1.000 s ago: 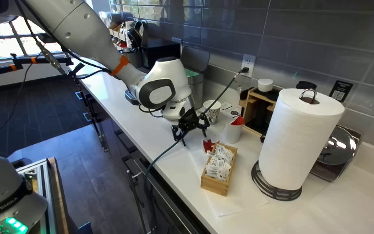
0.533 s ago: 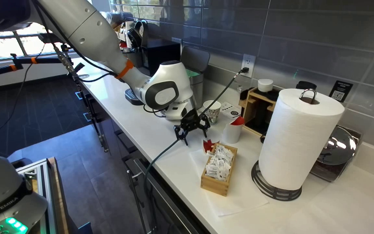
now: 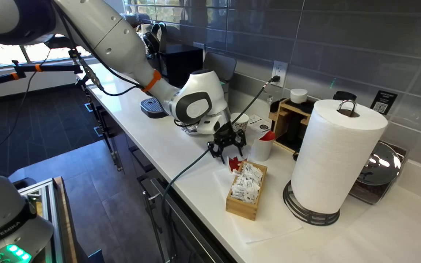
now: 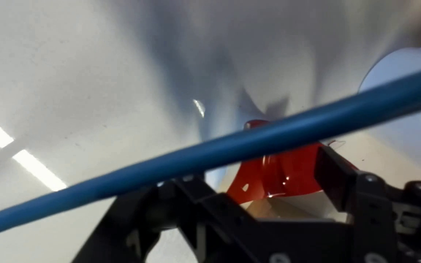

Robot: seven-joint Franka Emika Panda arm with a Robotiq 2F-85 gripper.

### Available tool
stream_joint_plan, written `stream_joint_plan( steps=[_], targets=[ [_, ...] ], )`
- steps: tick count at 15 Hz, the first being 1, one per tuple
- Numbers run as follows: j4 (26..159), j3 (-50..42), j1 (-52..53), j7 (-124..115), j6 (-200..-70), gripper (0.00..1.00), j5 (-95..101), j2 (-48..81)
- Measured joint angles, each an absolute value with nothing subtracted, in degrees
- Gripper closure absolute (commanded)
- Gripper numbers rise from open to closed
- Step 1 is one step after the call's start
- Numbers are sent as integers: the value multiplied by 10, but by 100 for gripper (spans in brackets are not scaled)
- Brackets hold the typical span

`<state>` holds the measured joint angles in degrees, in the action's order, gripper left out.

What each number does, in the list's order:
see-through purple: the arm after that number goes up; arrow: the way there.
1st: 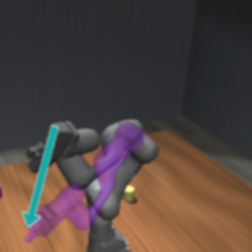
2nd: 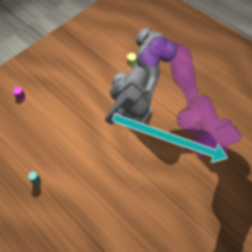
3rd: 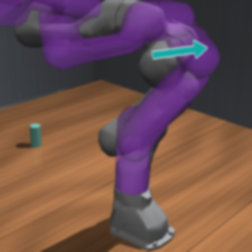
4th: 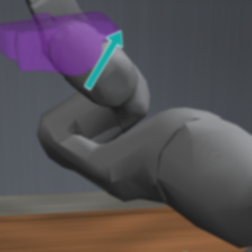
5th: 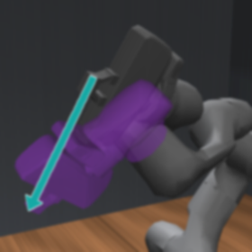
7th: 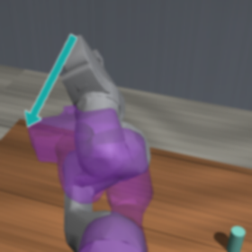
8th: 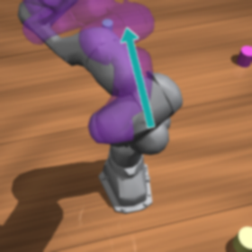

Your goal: Put the broken pieces in the broken mug.

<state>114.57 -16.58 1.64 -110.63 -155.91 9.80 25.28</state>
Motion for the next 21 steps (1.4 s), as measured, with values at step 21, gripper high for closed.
stream_joint_plan(
  steps=[21],
  targets=[
    [1161, -200, 46, -1101, -1515, 98, 158, 185]
  ],
)
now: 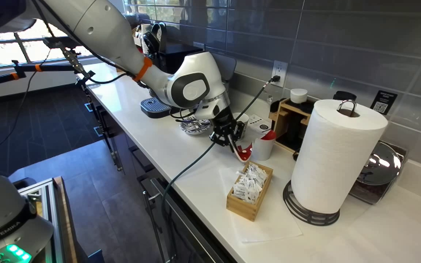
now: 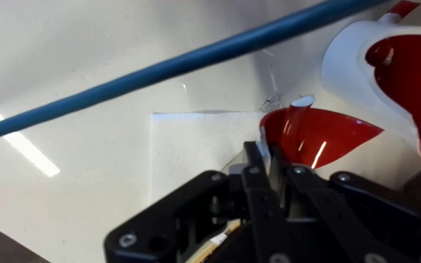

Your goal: Put the broken pieces in the broken mug.

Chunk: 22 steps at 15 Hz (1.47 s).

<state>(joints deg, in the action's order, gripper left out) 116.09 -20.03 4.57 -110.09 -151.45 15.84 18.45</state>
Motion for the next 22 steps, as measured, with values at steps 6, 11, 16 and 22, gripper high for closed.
stream_joint_plan(
  steps=[6, 11, 16, 22],
  targets=[
    [1179, -180, 43, -1094, -1514, 98, 168, 143],
    [1163, -154, 43, -1102, -1514, 98, 168, 145],
    [1122, -143, 46, -1119, -1514, 90, 168, 171],
    [1120, -142, 45, -1116, -1514, 98, 167, 172]
  ],
)
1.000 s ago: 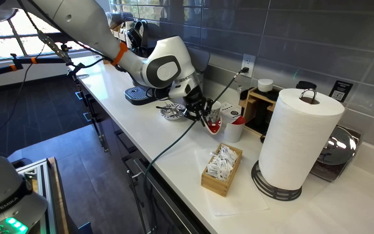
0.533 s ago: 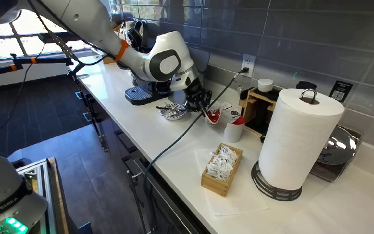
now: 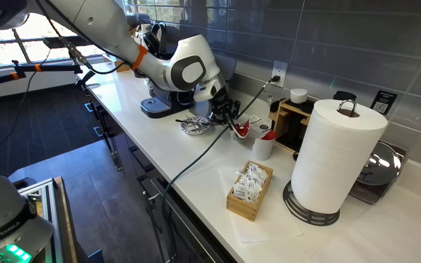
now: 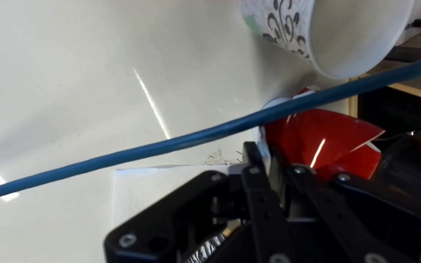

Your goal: Put the broken pieces in the broken mug.

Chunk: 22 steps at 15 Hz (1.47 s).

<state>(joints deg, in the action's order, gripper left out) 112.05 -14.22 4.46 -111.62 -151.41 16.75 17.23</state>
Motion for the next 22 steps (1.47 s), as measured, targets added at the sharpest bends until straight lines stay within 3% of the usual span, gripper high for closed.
stream_joint_plan(
  steps=[5, 6, 22],
  targets=[
    [1077, -142, 41, -1116, -1510, 98, 160, 201],
    [1065, -142, 38, -1113, -1504, 90, 158, 209],
    [1033, -135, 20, -1081, -1491, 90, 137, 230]
  ],
)
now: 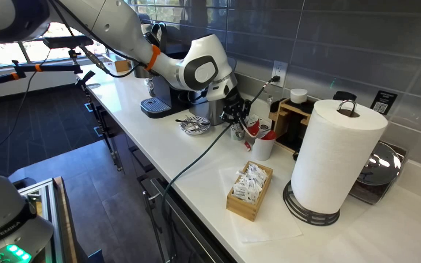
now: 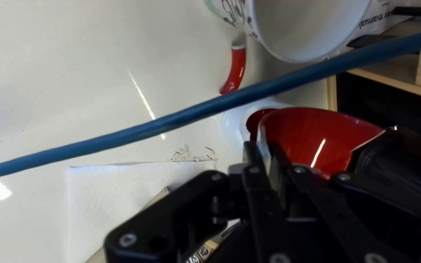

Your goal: Put the broken pieces in the broken mug.

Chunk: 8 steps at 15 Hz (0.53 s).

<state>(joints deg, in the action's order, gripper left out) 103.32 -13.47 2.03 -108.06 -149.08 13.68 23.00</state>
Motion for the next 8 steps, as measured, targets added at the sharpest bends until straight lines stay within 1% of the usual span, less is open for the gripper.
stream_joint_plan(
  steps=[1, 5, 8],
  targets=[
    [1033, -135, 20, -1081, -1491, 98, 137, 230],
    [1033, -140, 21, -1080, -1495, 98, 140, 230],
    [1033, -166, 21, -1081, -1527, 98, 161, 232]
  ],
)
